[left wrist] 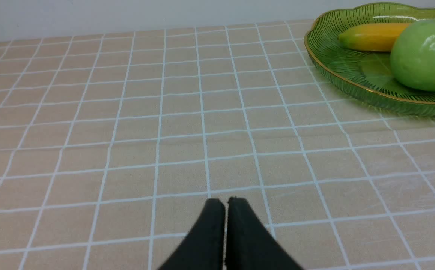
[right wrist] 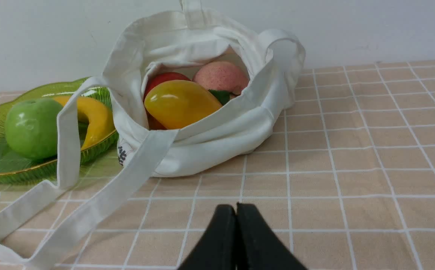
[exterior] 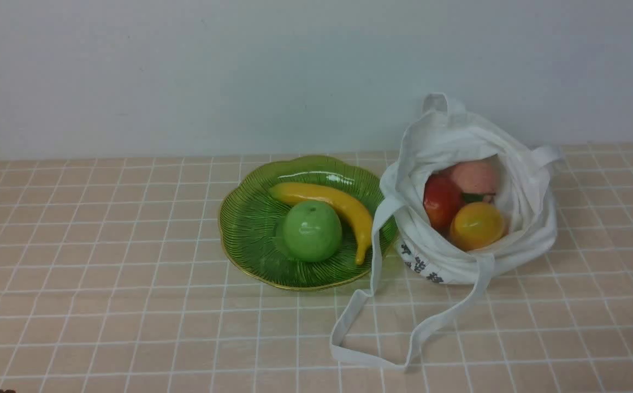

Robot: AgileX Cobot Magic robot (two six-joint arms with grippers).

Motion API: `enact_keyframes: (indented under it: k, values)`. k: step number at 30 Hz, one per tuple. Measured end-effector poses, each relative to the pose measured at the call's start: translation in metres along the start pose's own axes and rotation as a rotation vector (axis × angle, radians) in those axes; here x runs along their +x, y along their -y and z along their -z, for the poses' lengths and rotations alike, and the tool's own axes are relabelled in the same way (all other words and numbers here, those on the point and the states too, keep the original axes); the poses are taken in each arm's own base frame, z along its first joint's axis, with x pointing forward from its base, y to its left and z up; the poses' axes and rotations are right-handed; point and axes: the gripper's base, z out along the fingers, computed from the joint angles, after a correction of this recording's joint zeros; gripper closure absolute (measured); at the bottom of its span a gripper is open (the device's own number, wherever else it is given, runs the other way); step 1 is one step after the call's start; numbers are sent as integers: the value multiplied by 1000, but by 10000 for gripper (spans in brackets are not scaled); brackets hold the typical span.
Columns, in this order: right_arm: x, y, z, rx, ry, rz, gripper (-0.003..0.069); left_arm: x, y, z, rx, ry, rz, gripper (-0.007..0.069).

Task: Take the fruit out of the bag on the brown coffee tablecloth and place them on the plate.
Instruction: 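Reach into the bag and grasp a fruit with the right gripper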

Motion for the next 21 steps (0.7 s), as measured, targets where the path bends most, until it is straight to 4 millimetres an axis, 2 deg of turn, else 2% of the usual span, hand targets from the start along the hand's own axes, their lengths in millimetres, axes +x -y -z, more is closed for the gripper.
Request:
enact_keyframes:
  k: [21]
  values:
    - [0,1,0,9,-3,31,673,0,0,0,0,0,0,632]
